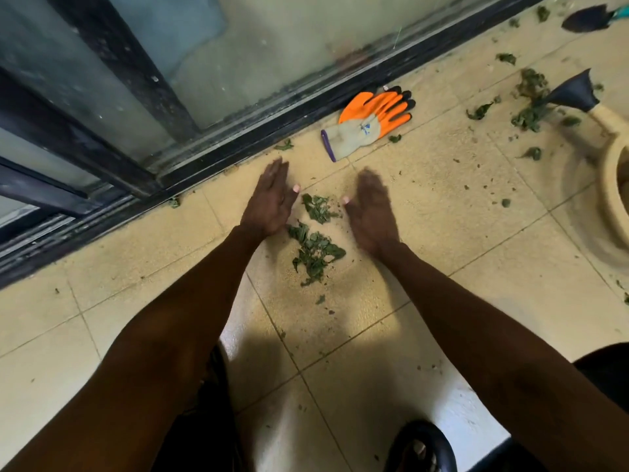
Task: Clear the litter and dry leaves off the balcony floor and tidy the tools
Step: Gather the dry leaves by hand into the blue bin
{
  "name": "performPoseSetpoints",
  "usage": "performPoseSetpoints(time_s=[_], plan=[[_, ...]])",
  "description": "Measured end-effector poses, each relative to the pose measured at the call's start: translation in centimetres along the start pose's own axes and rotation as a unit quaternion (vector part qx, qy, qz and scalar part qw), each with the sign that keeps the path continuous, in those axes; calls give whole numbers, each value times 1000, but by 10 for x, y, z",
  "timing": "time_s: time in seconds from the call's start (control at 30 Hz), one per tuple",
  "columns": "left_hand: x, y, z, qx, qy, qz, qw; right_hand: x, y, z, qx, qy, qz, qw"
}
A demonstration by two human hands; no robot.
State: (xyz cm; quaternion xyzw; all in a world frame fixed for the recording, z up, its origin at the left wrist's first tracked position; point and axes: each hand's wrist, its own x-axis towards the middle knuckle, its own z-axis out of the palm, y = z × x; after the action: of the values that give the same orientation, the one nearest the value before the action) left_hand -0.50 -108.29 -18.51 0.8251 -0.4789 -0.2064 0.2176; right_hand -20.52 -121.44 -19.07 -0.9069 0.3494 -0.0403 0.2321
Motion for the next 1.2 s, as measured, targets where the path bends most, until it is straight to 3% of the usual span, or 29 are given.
performPoseSetpoints(time_s=[0.1, 0.17, 0.27, 0.43, 0.6, 0.7, 0.8, 0.9, 1.03, 1.2], plan=[[42, -6, -16, 54, -35, 24, 998, 26, 33, -15, 26, 56, 180, 982], [63, -8, -19, 101, -84, 53, 990, 43, 49, -22, 37, 39, 209, 976], [74, -15, -12, 140, -107, 80, 981, 68, 58, -22, 9, 26, 165, 986], [51, -13, -2, 51, -60, 70, 994, 97, 62, -21, -32, 13, 112, 993], [-4, 15, 15, -13, -118, 111, 987, 37, 34, -10, -17, -55, -21, 998], [-21, 23, 16, -16, -58, 121, 991, 3, 18, -5, -6, -62, -89, 994], [-20, 21, 13, -26, -9, 31, 999, 28, 16, -13, 7, 9, -16, 1000], [-21, 21, 17, -53, -57, -20, 997, 77, 26, -26, 31, -42, 44, 998], [-38, 30, 27, -53, -89, -28, 994, 56, 18, -11, -12, -90, -49, 995], [-77, 50, 31, -103, -94, 0, 990, -36, -17, 9, 35, -116, -148, 982]])
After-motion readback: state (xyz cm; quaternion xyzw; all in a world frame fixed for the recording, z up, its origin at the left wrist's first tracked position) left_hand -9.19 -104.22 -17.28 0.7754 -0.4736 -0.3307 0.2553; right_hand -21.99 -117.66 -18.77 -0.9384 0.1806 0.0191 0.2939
